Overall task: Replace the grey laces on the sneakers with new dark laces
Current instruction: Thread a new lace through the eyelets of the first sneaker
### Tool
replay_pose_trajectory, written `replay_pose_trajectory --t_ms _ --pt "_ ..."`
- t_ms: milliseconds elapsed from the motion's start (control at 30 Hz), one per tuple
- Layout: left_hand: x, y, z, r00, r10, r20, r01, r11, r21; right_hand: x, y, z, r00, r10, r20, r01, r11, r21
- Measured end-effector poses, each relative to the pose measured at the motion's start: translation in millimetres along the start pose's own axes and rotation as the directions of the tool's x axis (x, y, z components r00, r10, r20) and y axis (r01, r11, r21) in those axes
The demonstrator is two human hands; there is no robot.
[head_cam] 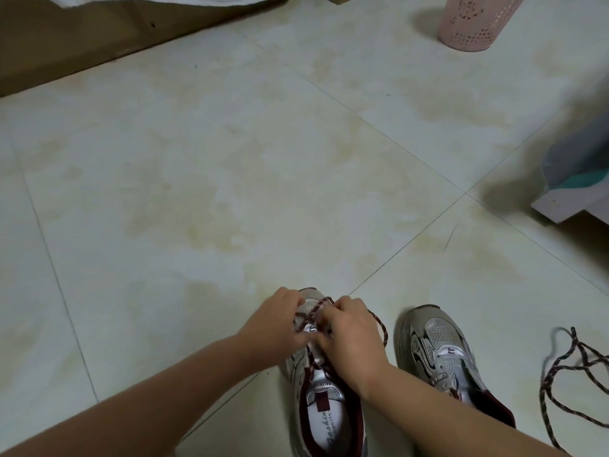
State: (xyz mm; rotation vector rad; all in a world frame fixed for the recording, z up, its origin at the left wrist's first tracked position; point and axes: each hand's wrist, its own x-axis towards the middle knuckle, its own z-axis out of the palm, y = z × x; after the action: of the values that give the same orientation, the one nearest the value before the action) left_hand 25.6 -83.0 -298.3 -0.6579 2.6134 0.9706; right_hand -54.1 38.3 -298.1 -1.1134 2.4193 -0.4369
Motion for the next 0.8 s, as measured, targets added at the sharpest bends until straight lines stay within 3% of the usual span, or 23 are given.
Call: replay_pose_trajectory --t_ms 100,167,233,333,400,633,733,800 --pt "1 -2 14 0.996 0.058 -0.065 -0.062 0.996 -0.064 5 -3 -3 0.999 -0.02 -0.029 0.026 0.975 0.222" --pt "0 -3 18 0.994 0.058 -0.093 -0.063 0.997 -0.054 4 -2 -15 0.996 0.082 0.021 -0.083 0.883 0.462" --pt "-2 -2 20 0.991 0.055 -0.12 -0.057 0.998 -0.008 -1 -2 -33 0.991 0.115 0.064 -0.131 0.798 0.588" --pt "-3 1 23 0.992 0.051 -0.114 -0.038 0.993 0.115 -2 -12 -76 0.993 0.117 -0.004 -0.075 0.668 0.74" --pt "-3 4 24 0.992 0.035 -0.12 -0.011 0.981 0.193 3 -26 -116 0.987 0.121 -0.104 0.03 0.502 0.864" --pt "-5 7 28 0.99 0.023 -0.141 0.012 0.969 0.246 -2 -44 -245 0.852 0.139 -0.505 0.44 0.332 0.834" --pt "-5 8 29 0.986 0.008 -0.169 0.026 0.981 0.194 -3 -33 -271 0.867 0.135 -0.48 0.427 0.295 0.855" --pt "-6 11 31 0.98 0.028 -0.196 0.003 0.987 0.158 -3 -31 -265 0.886 0.178 -0.429 0.347 0.36 0.866"
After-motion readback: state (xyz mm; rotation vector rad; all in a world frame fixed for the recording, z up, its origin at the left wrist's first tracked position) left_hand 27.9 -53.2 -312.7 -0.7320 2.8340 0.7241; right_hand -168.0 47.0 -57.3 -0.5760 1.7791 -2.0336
